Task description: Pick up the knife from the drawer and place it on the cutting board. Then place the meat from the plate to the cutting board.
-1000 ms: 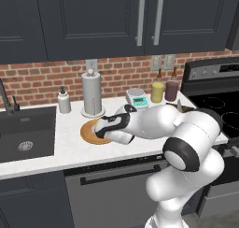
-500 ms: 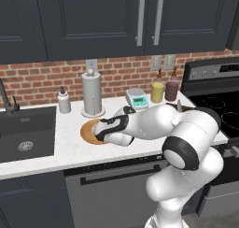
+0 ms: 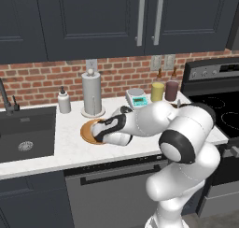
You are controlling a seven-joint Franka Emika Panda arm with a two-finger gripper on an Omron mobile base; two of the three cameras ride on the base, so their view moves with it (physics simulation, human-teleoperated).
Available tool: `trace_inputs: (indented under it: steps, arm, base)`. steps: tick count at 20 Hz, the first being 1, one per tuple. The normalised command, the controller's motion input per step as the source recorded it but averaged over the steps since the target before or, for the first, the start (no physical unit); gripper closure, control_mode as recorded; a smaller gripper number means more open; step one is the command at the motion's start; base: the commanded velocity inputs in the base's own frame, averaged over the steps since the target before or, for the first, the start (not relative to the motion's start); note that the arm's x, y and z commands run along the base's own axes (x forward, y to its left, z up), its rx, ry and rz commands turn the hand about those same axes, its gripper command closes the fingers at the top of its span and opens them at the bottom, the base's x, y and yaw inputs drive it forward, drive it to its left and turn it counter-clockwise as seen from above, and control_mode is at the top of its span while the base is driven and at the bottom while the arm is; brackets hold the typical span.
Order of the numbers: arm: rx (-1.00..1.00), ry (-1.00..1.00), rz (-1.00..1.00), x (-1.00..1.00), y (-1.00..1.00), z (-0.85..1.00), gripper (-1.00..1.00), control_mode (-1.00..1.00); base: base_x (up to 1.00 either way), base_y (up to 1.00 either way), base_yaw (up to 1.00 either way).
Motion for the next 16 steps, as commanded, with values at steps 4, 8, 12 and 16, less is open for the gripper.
trace_inputs:
  steps: [4,8,12,16]
  arm:
    - [0.0,0.0,0.0,0.0,0.18,0.0,-1.0,-1.0]
    - [0.0,0.0,0.0,0.0,0.09,0.0,-1.0,-1.0]
    - [0.01,0.0,0.01,0.0,0.0,0.0,-1.0,-1.0]
    - [0.0,0.0,0.01,0.0,0.0,0.0,-1.0,-1.0]
  base:
    - [0.0,0.0,0.0]
    - [0.0,0.0,0.0]
    - [0.0,0.0,0.0]
    - [0.0,0.0,0.0]
